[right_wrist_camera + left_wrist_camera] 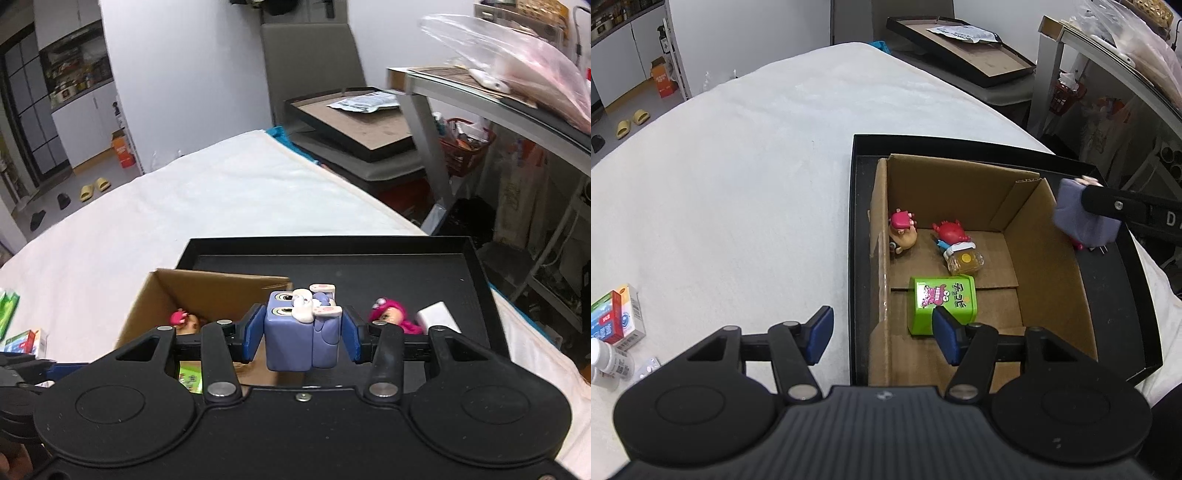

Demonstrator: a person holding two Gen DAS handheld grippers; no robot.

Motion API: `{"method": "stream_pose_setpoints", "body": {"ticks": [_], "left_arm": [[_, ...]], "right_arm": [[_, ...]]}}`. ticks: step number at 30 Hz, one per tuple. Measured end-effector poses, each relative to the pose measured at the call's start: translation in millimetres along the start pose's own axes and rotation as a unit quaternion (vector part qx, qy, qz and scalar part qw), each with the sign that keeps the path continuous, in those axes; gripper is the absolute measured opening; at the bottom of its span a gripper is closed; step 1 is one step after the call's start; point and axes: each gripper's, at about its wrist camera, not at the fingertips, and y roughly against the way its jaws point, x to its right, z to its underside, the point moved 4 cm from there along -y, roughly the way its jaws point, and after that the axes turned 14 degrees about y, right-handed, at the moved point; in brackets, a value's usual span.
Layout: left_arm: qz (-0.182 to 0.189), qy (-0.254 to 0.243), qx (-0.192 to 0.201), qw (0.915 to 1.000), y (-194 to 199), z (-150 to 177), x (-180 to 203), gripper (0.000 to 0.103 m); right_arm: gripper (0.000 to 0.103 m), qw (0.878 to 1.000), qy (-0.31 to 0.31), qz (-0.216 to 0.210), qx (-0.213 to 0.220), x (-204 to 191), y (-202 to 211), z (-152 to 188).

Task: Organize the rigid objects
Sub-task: 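Lift the white cube figure into the box and open the right gripper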

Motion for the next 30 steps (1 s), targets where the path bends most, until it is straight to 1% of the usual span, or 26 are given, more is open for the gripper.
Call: {"method": "stream_pose_setpoints", "body": {"ticks": [4, 6, 8, 11, 12, 14, 16, 19, 24, 30], "left_arm": [[0.005, -0.003, -0.006, 1.0, -4, 1, -3, 0.054], [0.013, 0.0, -0.011, 0.9999, -4, 2, -6, 0.049], [0.018, 0.004, -0.017, 0.9997, -5, 2, -9, 0.038], [0.022, 0.007, -0.024, 0.9994, -7, 3, -12, 0.026], [0.023, 0.007, -0.025, 0.9994, -7, 3, -13, 0.024], [0.024, 0.006, -0.026, 0.9993, -8, 4, -13, 0.018], [0.027, 0.003, -0.028, 0.9992, -9, 5, -12, 0.014], [0.03, -0.001, -0.027, 0.9992, -8, 5, -11, 0.013], [0.034, 0.001, -0.028, 0.999, -8, 5, -12, 0.012], [0.027, -0.003, -0.026, 0.9993, -8, 5, -10, 0.012]], "right_arm": [[0.043, 1.0, 0.013, -0.005, -0.001, -17, -1, -5], [0.043, 1.0, 0.019, -0.006, -0.003, -24, -3, -8], [0.043, 1.0, 0.024, -0.009, -0.006, -32, -5, -10], [0.044, 0.999, 0.028, -0.013, -0.01, -44, -9, -12], [0.044, 0.999, 0.029, -0.014, -0.011, -48, -10, -12], [0.044, 0.999, 0.03, -0.018, -0.014, -56, -13, -13], [0.044, 0.999, 0.033, -0.023, -0.018, -62, -15, -13], [0.044, 0.999, 0.042, -0.028, -0.021, -71, -17, -14], [0.044, 0.999, 0.037, -0.035, -0.019, -75, -21, -18], [0.044, 0.998, 0.036, -0.045, -0.012, -76, -24, -21]]}}
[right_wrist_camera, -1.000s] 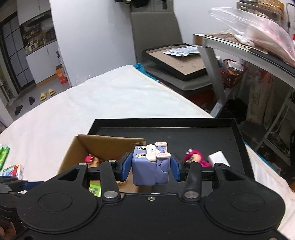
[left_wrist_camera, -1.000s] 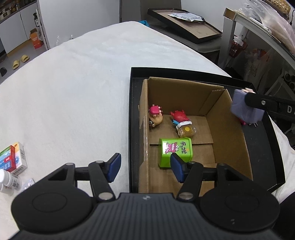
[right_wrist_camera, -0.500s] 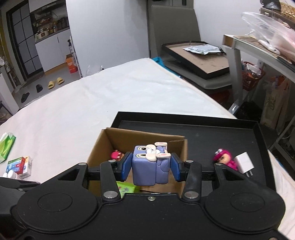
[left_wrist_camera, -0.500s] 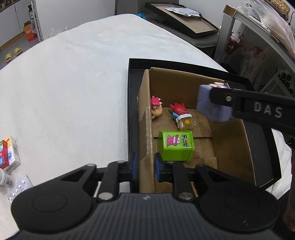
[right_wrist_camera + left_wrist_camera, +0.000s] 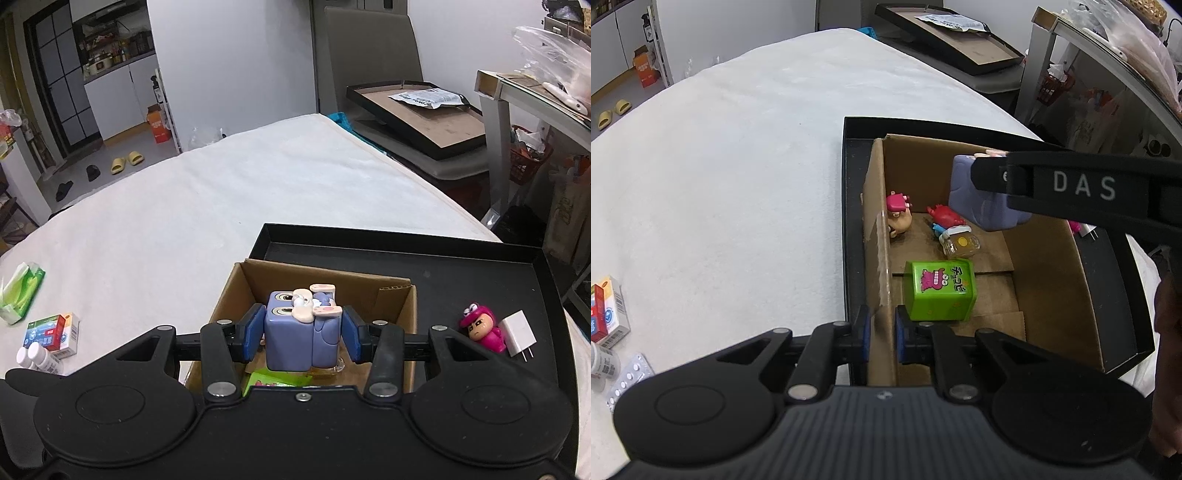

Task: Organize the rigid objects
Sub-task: 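Lift the white cube figure into the box and open the right gripper, then move the right gripper to the white charger and close on it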

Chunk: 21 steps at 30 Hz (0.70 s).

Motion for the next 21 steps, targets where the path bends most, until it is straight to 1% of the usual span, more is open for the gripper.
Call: {"method": "stream_pose_setpoints", "body": {"ticks": [5, 8, 13, 21], "left_arm": [[-0.008, -0.005, 0.0, 1.0, -1, 1, 4, 0.012], [-0.022, -0.01, 0.002, 0.9997, -2, 0, 7, 0.012], [-0.038, -0.016, 0.004, 0.9991, -3, 0, 14, 0.012], [-0.081, -0.034, 0.009, 0.9961, -5, 4, 24, 0.014]], "right_arm": [[0.044, 1.0, 0.002, -0.017, 0.001, 1, -4, 2], [0.046, 1.0, -0.003, -0.019, 0.015, 7, 0, 4], [0.045, 0.999, -0.017, -0.02, 0.02, 26, 5, 12], [0.045, 0.999, -0.038, -0.014, 0.027, 64, 15, 29]]}}
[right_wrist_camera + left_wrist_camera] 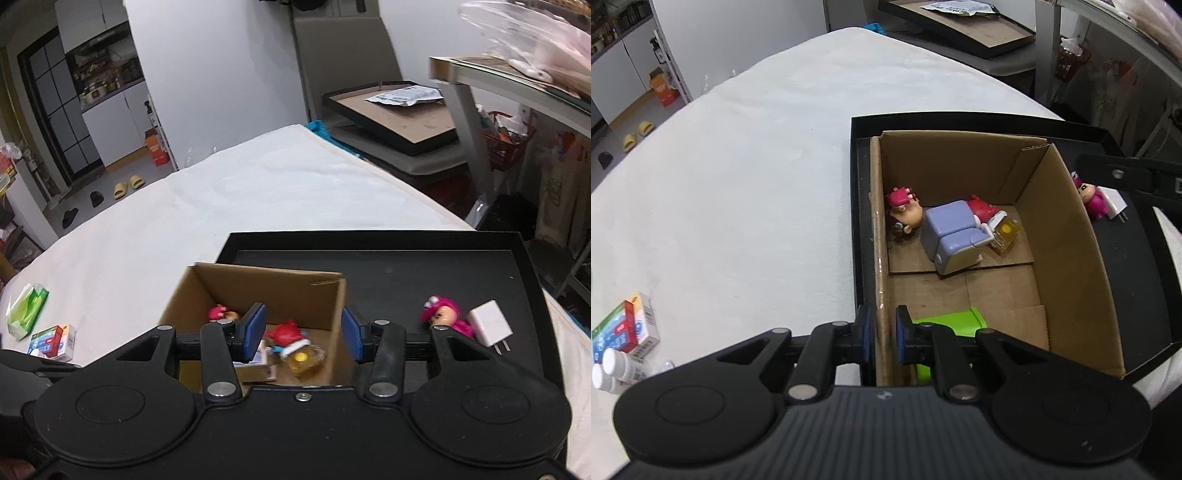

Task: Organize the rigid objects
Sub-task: 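Move the right gripper to the white charger and close on it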

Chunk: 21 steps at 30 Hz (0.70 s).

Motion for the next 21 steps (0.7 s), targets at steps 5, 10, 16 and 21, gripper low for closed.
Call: {"method": "stream_pose_setpoints", "body": {"ticks": [5, 10, 16, 21], "left_arm": [[-0.021, -0.005, 0.002, 0.9998, 1, -1, 2, 0.017], [-0.034, -0.014, 0.005, 0.9993, 2, -1, 7, 0.028], [-0.041, -0.02, 0.015, 0.9988, 4, -3, 12, 0.045], [-0.054, -0.036, 0.019, 0.9977, 3, -5, 20, 0.048]], "right_arm": [[0.045, 1.0, -0.017, 0.006, 0.003, 22, 3, 11], [0.046, 0.999, -0.041, 0.012, -0.003, 43, 2, 29], [0.049, 0.998, -0.059, 0.024, -0.009, 68, -2, 45], [0.054, 0.996, -0.073, 0.048, -0.008, 92, -9, 56]]}}
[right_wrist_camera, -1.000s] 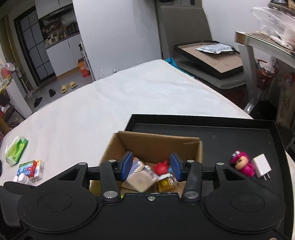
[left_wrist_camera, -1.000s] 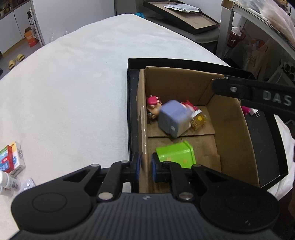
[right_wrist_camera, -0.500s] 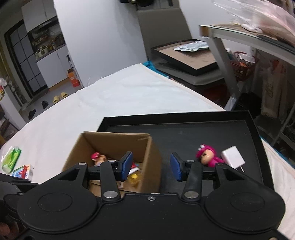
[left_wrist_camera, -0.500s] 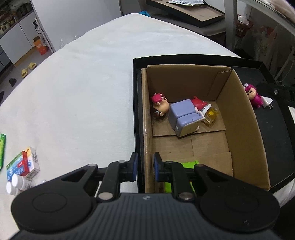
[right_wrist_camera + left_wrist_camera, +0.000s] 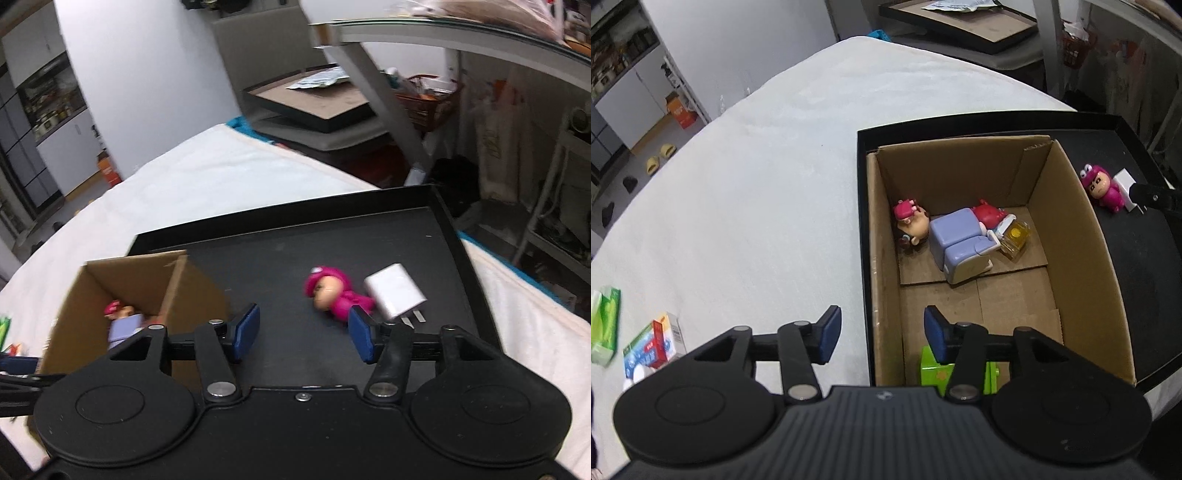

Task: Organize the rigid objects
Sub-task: 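Move the right gripper to the white charger and close on it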

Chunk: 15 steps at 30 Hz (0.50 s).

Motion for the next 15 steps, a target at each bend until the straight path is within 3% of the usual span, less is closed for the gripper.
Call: {"method": "stream_pose_setpoints", "body": {"ticks": [15], "left_arm": [[-0.019, -0.015, -0.005, 0.9997, -11, -8, 16, 0.049]], "right_arm": [[0.054, 0.996, -0.042, 0.061, -0.042, 61, -46, 25]]}}
